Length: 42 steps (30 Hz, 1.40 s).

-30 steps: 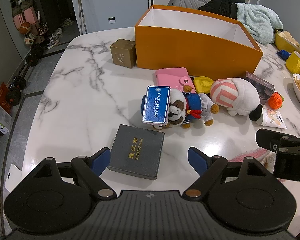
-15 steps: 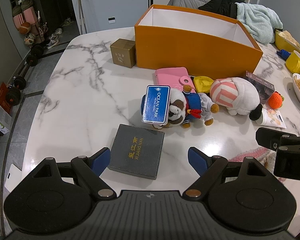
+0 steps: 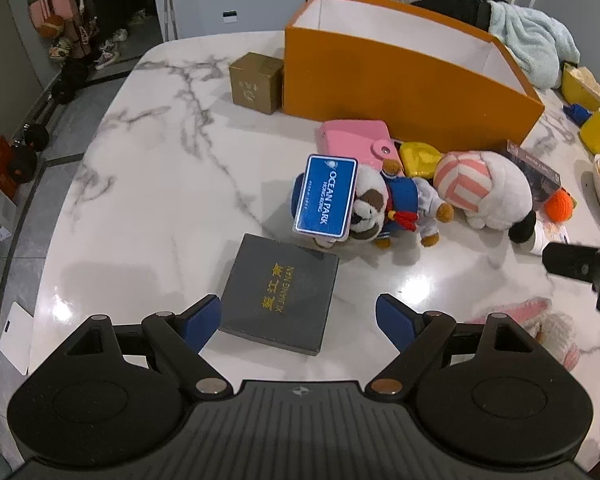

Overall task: Organize objects
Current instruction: 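Move the left tool to the black box while the right tool approaches the white bunny, then grasp the black box with the left tool while the right tool grasps the white bunny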

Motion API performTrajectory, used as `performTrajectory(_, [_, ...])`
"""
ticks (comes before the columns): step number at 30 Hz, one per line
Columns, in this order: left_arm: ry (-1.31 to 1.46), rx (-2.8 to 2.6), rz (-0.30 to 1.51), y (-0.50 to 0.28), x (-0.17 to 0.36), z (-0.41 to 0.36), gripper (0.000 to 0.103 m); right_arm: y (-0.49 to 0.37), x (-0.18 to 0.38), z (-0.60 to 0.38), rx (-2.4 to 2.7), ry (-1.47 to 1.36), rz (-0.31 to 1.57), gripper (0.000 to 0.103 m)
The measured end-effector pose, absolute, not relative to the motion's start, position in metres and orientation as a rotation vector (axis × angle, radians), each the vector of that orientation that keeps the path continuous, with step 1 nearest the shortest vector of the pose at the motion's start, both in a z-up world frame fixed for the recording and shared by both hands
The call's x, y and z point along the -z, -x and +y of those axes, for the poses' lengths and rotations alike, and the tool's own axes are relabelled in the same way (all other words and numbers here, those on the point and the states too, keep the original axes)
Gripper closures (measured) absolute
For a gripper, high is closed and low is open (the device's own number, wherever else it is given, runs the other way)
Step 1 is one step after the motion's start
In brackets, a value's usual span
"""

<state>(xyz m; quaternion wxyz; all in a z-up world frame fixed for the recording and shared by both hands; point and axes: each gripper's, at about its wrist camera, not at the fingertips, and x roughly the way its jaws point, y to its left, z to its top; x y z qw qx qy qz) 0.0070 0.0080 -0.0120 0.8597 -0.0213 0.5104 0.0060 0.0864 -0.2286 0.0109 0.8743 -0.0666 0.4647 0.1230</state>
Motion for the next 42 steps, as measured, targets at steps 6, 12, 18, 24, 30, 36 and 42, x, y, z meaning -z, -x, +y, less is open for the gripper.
performTrajectory(6, [-0.050,0.008,1.065,-0.015,0.020,0.004,0.003,-0.087,-0.002,-0.237,-0.448,0.183,0.883,0.001])
performTrajectory(12, [-0.057,0.005,1.103,-0.024,0.036,0.016,0.003,-0.089,0.021,-0.232,-0.655,0.365,0.928,0.001])
performTrajectory(18, [-0.073,0.052,1.114,-0.029,0.047,0.020,0.003,-0.089,0.037,-0.230,-0.741,0.377,1.039,0.001])
performTrajectory(24, [-0.025,0.057,1.122,-0.034,0.053,0.027,0.003,-0.070,0.059,-0.213,-0.806,0.551,1.071,0.009])
performTrajectory(30, [-0.043,0.060,1.162,-0.035,0.067,0.025,0.003,-0.063,0.071,-0.207,-0.779,0.648,1.056,0.013])
performTrajectory(36, [-0.082,0.061,1.162,-0.034,0.073,0.021,0.003,-0.067,0.073,-0.203,-0.783,0.673,1.058,0.015])
performTrajectory(42, [-0.054,0.062,1.182,-0.037,0.073,0.021,0.003,-0.065,0.076,-0.199,-0.787,0.719,1.051,0.019])
